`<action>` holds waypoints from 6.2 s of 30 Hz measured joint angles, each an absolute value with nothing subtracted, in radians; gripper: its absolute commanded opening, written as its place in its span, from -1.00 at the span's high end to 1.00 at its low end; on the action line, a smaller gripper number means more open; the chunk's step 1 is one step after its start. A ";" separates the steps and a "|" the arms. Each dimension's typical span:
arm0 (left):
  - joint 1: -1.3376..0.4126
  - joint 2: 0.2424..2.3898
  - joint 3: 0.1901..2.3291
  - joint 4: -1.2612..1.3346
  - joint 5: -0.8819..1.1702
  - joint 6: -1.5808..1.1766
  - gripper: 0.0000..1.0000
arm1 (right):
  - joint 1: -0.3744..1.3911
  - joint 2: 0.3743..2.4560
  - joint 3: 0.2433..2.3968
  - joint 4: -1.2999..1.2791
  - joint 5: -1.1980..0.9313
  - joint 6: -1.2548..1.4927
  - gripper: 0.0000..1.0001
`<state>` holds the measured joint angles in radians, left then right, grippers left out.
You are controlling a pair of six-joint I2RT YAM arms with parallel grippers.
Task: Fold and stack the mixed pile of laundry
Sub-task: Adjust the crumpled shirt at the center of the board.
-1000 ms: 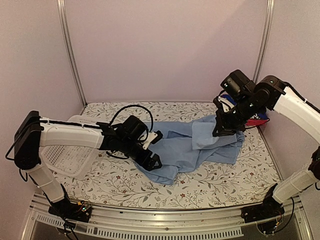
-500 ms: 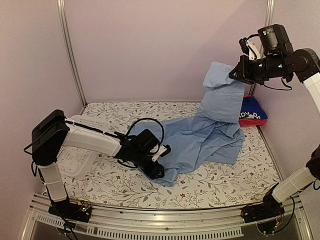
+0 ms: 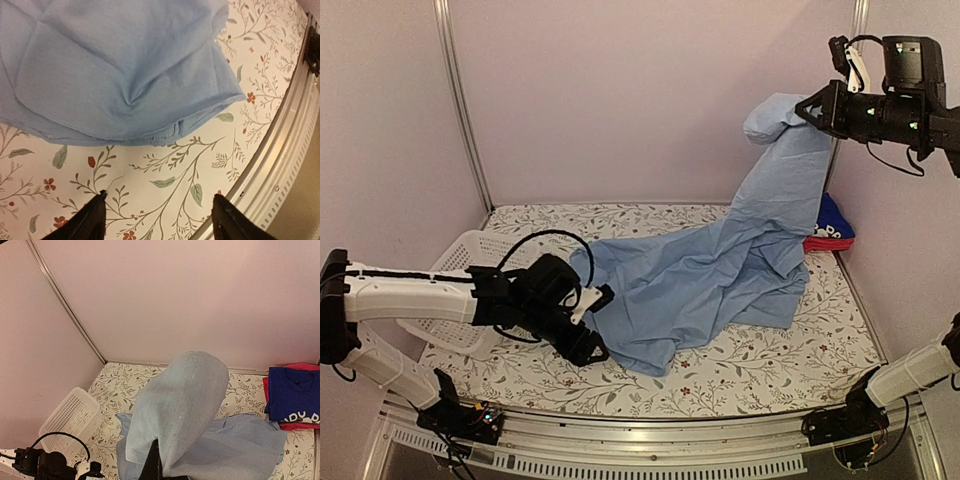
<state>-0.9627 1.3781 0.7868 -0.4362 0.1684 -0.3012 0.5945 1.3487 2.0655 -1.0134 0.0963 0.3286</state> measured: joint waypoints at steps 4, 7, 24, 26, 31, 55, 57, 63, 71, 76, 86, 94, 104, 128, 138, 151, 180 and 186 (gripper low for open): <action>-0.825 1.303 0.842 -0.402 0.135 -0.390 -0.70 | 0.595 1.349 2.065 -0.982 0.096 0.308 1.00; -0.641 1.307 0.852 -0.288 0.154 -0.472 -0.70 | 0.595 1.349 2.065 -0.968 0.094 0.291 1.00; -0.507 1.784 0.984 0.053 0.321 -0.645 -0.22 | 0.594 1.369 1.900 -0.933 0.112 0.271 1.00; -0.509 1.837 1.044 0.035 0.286 -0.645 -0.18 | 0.592 1.368 1.901 -0.931 0.122 0.268 1.00; -0.509 1.901 1.157 -0.054 0.208 -0.607 -0.09 | 0.588 1.368 1.901 -0.925 0.125 0.263 1.00; -0.490 2.064 1.400 -0.442 0.255 0.332 0.09 | 0.522 1.420 1.759 -0.852 0.042 0.273 1.00; -0.488 2.091 1.415 -0.447 0.239 0.368 0.13 | 0.516 1.420 1.756 -0.852 0.038 0.274 1.00; -0.488 2.116 1.427 -0.445 0.212 0.421 0.51 | 0.502 1.420 1.754 -0.852 0.024 0.277 1.00; -0.486 2.116 1.443 -0.439 0.212 0.434 1.00 | 0.493 1.420 1.754 -0.852 0.016 0.277 1.00; -0.486 2.098 1.464 -0.441 0.197 0.407 1.00 | 0.477 1.420 1.755 -0.850 0.023 0.273 1.00; -0.486 1.890 1.570 -0.439 0.142 0.323 1.00 | 0.382 1.469 1.932 -0.819 0.062 0.230 1.00; -0.486 1.758 1.723 -0.436 0.058 0.229 1.00 | 0.359 1.571 2.240 -0.712 0.151 0.137 1.00; -0.579 1.640 1.880 -0.455 0.039 0.224 1.00 | 0.359 1.498 2.252 -0.485 0.130 -0.063 1.00; -0.701 1.645 1.264 -0.164 0.189 0.336 -0.69 | 0.359 1.069 1.735 -0.558 -0.184 -0.045 1.00; -0.821 2.189 1.824 -0.233 0.318 0.250 -0.65 | 0.359 0.879 1.454 -0.711 -0.060 0.263 1.00; -0.862 2.422 1.921 -0.538 0.276 -0.001 1.00 | 0.359 1.037 1.451 -0.809 0.191 0.412 1.00; -0.862 2.095 1.792 -0.462 0.299 0.246 -0.58 | 0.358 1.203 1.096 -0.797 -0.224 0.403 1.00; -0.845 2.271 1.922 -0.575 0.332 0.498 -0.63 | 0.357 1.203 1.099 -0.809 -0.223 0.377 1.00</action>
